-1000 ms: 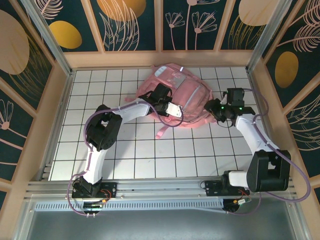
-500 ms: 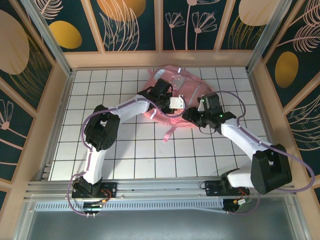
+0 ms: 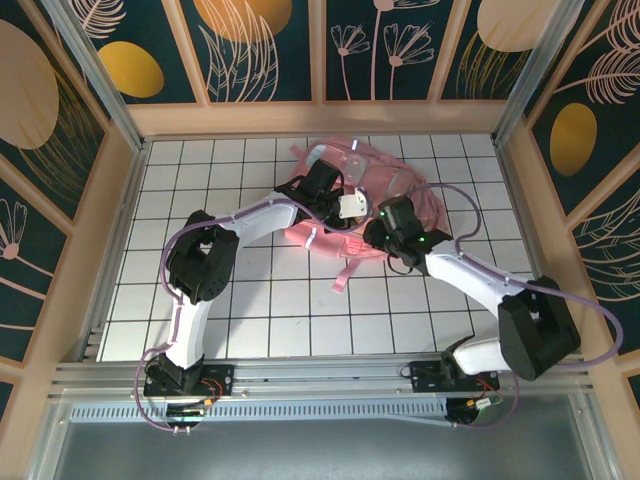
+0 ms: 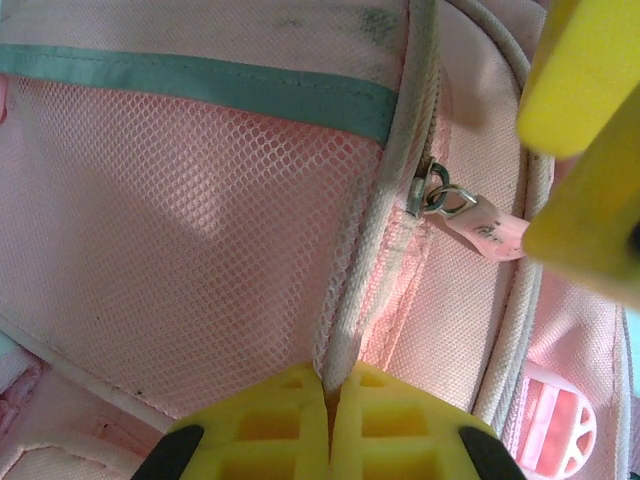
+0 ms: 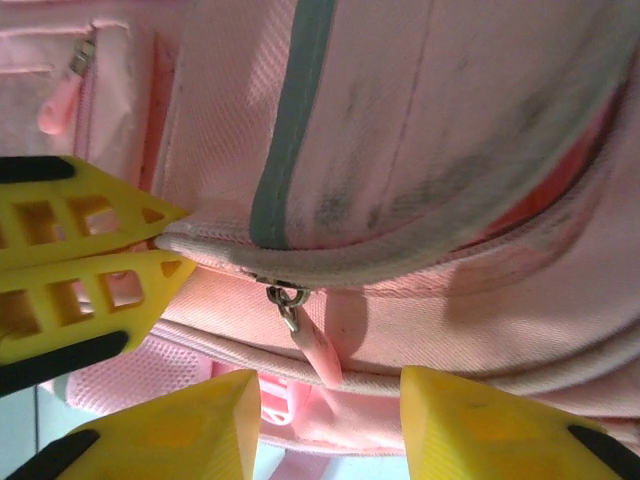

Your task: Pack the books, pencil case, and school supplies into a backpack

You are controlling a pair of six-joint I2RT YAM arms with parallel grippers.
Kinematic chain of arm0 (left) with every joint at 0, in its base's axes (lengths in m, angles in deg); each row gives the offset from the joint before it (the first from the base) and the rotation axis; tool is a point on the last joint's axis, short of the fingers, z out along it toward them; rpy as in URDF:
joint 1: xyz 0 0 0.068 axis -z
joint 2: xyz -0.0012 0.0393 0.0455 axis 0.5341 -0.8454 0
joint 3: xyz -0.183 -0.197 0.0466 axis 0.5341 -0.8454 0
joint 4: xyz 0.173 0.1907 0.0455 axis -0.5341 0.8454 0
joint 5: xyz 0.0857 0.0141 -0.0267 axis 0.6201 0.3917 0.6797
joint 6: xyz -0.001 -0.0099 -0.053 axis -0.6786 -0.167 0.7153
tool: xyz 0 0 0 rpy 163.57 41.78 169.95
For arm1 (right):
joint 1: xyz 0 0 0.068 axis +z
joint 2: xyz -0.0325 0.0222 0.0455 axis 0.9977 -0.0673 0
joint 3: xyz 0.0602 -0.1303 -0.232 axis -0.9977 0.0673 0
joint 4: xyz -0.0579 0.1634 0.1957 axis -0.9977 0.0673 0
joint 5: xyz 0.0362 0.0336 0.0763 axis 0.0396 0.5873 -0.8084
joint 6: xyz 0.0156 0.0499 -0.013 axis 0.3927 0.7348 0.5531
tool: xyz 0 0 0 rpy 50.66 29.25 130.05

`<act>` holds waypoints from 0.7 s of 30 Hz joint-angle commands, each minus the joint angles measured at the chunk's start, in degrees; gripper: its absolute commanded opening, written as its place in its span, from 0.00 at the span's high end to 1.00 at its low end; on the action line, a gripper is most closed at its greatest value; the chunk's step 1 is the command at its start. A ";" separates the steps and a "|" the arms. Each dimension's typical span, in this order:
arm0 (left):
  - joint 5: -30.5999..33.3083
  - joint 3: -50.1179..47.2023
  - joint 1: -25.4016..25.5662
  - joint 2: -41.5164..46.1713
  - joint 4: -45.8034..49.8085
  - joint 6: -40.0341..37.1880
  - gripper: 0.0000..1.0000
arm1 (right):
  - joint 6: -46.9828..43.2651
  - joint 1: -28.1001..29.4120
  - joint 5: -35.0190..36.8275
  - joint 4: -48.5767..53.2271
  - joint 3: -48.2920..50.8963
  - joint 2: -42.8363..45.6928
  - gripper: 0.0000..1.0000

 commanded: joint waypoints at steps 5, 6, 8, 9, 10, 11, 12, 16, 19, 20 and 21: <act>-6.44 -1.83 0.41 4.19 -1.86 2.87 1.00 | -3.63 1.62 5.43 -3.27 -2.43 -4.55 0.72; -6.28 -1.92 0.41 4.27 -1.76 2.91 1.00 | -3.79 1.72 6.77 -2.32 -3.20 -5.01 0.74; -6.19 -2.30 0.38 4.58 -1.55 2.66 1.00 | -3.29 1.76 9.52 0.11 -4.54 -5.75 0.79; -5.96 -2.59 0.40 4.78 -1.50 2.47 1.00 | -3.15 1.83 10.92 1.27 -4.98 -6.15 0.81; -5.71 -2.86 0.40 4.95 -1.50 2.25 1.00 | -2.87 1.89 11.73 2.30 -5.42 -6.35 0.83; -5.36 -3.28 0.41 5.28 -1.37 1.84 1.00 | -2.89 1.81 12.38 3.20 -5.77 -6.55 0.84; -4.97 -3.47 0.41 5.50 -1.05 1.41 1.00 | -2.69 1.89 13.02 4.13 -6.02 -6.64 0.85; -3.72 -4.35 0.00 5.97 0.19 0.51 1.00 | -2.31 1.78 14.83 5.79 -6.12 -6.26 0.98; -1.78 -6.02 -0.53 7.02 0.26 -0.46 1.00 | -2.39 1.79 13.14 7.50 -6.29 -5.06 1.00; -1.39 -6.79 -0.91 7.47 0.17 -0.88 1.00 | -2.33 1.75 12.78 8.58 -6.45 -4.50 1.00; -1.21 -7.95 -1.45 8.10 -0.03 -1.57 1.00 | -2.28 1.58 12.30 9.75 -6.35 -3.61 1.00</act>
